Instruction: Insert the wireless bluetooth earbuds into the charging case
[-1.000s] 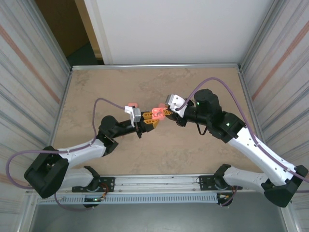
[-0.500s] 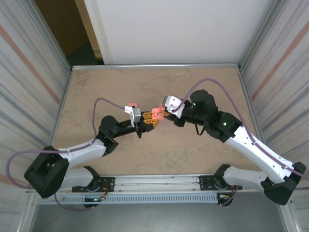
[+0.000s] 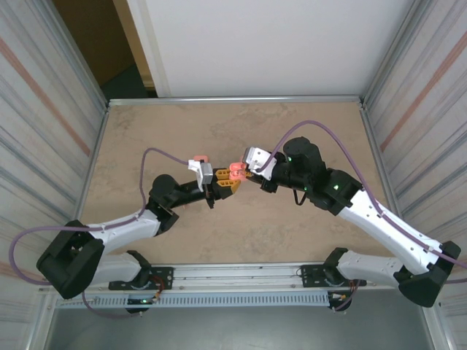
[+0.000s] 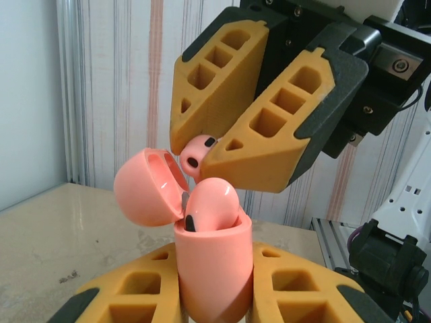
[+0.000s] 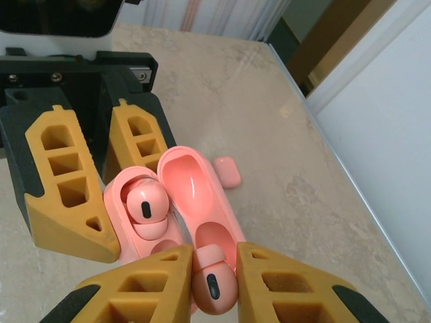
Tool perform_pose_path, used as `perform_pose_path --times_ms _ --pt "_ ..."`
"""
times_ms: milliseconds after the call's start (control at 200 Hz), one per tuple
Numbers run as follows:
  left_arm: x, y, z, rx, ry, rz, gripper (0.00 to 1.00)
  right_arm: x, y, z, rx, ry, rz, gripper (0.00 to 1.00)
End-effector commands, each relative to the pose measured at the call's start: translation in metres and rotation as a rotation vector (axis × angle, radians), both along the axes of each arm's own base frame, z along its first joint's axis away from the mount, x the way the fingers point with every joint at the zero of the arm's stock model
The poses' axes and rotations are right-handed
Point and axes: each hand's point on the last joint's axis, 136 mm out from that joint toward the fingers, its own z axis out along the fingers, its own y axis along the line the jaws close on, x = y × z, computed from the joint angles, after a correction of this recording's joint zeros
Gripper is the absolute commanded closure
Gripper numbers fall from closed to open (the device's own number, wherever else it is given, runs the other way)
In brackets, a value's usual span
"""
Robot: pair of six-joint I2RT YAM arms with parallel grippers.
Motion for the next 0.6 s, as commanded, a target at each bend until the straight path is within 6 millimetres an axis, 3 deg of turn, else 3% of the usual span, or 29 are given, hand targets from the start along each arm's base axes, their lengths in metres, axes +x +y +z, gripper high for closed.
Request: perform_pose_path --times_ms 0,591 --pt "-0.003 0.0 0.018 -0.041 -0.05 -0.01 1.0 0.001 0.0 -0.005 -0.031 -0.026 0.0 0.78" --pt "-0.003 0.001 0.017 -0.042 -0.049 -0.004 1.0 -0.019 0.004 0.006 0.022 0.017 0.07 0.71"
